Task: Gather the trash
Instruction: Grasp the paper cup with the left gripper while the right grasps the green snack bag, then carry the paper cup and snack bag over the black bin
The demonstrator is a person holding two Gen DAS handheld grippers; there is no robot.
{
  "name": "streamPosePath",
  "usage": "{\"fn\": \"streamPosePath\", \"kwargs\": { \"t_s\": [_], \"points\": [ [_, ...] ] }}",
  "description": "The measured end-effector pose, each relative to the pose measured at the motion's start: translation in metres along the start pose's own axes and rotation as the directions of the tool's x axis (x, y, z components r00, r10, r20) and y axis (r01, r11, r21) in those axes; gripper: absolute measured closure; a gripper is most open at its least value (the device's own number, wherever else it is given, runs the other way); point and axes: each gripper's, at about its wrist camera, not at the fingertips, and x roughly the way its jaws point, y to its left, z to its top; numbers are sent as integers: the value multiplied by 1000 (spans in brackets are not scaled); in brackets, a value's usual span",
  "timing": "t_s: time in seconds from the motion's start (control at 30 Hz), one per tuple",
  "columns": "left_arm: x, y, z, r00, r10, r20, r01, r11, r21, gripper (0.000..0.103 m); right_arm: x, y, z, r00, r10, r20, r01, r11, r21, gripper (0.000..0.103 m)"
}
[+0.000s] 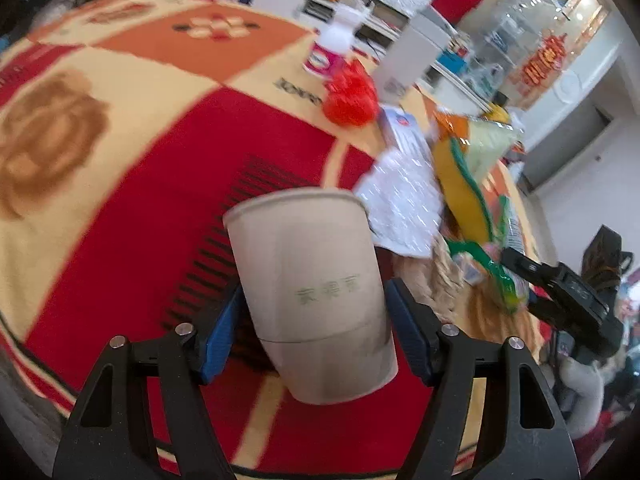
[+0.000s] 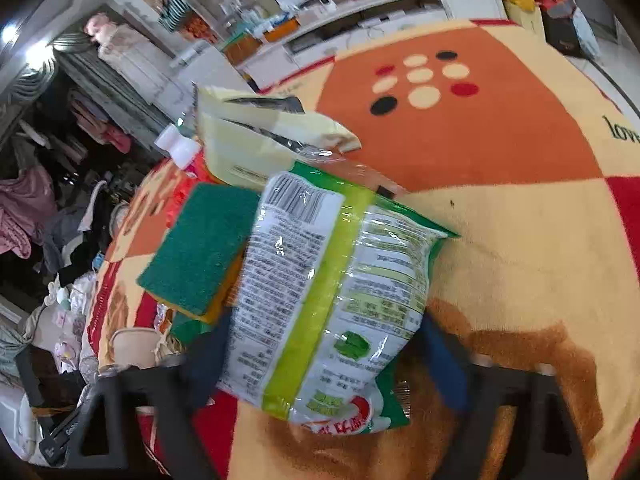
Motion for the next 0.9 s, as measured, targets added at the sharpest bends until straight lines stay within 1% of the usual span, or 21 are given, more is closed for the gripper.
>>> {"fn": "streamPosePath", "kwargs": {
  "t_s": [0.03,0.07,0.13,0.27,0.4,0.53,0.7,0.9],
  "points": [
    [-1,-1,-1,1000,-14,1,14,1000,0,43,-2,0,0,1000,6,1,-6,1000,-10,46],
    [-3,-5,-2,1000,-2,11,1,1000,16,43,-7,2,-1,1000,11,9,-11,1000,-29,47],
    [-7,-9,-3,1000,-4,25,3,999,38,44,-20,7,-2,999,5,34,-3,997,-73,53],
    [-26,-19,-3,998,-31,56,28,997,65,44,-48,7,-4,996,-3,90,13,993,-115,54],
    [-45,-33,-4,996,-52,76,45,994,98,44,-69,0,-6,991,-16,133,33,992,-119,54],
    [-56,-52,-6,993,-76,89,63,988,140,44,-93,-14,-11,981,-61,182,81,991,-106,54],
    [-56,-84,-12,990,-113,78,96,975,201,44,-122,-41,-18,970,-108,219,122,991,-52,54],
    [-48,-123,-23,987,-153,40,137,954,266,44,-152,-71,-28,954,-158,253,161,987,7,54]
  ]
}}
